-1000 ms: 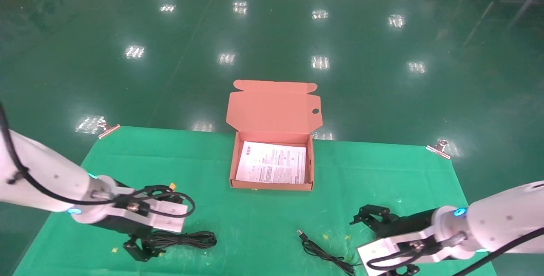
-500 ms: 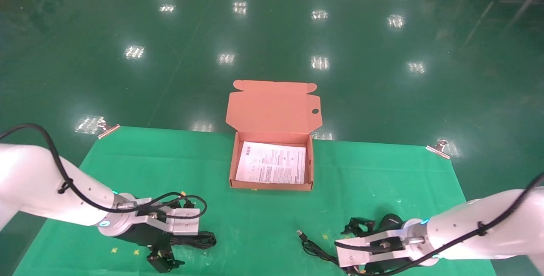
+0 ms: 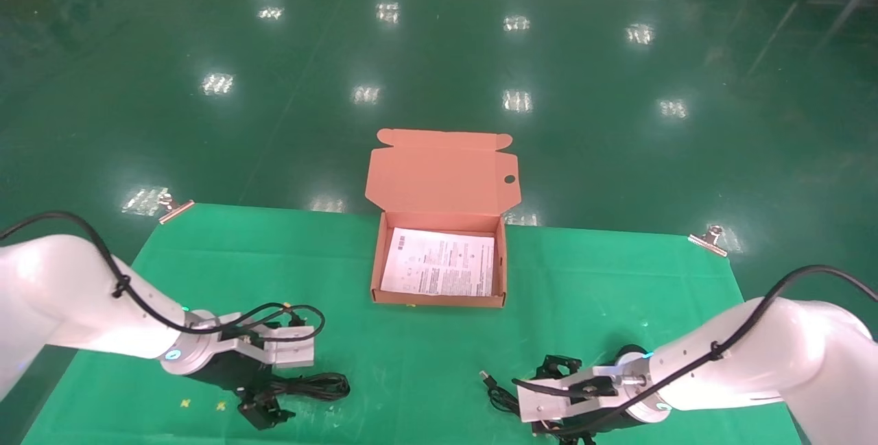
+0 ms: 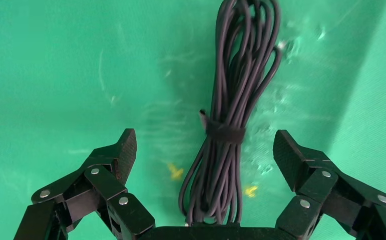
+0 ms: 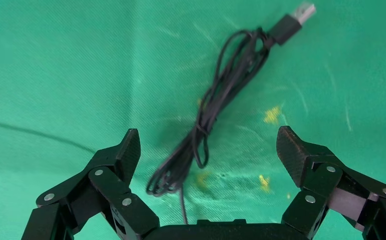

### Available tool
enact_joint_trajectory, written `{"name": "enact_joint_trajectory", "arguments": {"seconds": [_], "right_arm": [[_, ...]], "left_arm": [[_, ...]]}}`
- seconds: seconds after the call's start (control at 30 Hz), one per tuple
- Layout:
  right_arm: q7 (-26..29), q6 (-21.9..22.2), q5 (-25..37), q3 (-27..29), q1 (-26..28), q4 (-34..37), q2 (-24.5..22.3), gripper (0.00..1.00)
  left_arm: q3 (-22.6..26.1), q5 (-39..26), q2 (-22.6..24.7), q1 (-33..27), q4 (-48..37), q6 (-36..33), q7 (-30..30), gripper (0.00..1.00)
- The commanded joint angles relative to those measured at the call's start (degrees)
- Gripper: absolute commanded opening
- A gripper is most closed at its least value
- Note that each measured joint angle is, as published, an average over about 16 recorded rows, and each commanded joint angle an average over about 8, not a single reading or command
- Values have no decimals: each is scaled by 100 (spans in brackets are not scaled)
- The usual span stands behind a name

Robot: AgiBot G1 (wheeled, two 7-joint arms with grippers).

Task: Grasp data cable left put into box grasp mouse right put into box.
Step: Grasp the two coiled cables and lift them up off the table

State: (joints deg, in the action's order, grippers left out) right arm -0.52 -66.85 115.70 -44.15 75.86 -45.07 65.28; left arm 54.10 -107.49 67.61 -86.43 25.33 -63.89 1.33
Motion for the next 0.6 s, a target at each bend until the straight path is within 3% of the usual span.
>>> {"name": "enact_joint_trajectory", "arguments": {"seconds": [0.03,0.1,0.2,0.6], "right_arm": [[-51,61,21,-7,21,122,52,66],[-62,119,34,-4,33,226,83,41],[-63,175,43,1,40,323,110,3],[-65,170,41,7,43,300,100,0]], "left_arm": [[12,-29,64,-32,-163,86,-127,22],[7,-25,105,-48,-302,134,-202,2],[1,-21,143,-62,-424,174,-256,0],[-3,-12,134,-69,-392,169,-237,0]]}}
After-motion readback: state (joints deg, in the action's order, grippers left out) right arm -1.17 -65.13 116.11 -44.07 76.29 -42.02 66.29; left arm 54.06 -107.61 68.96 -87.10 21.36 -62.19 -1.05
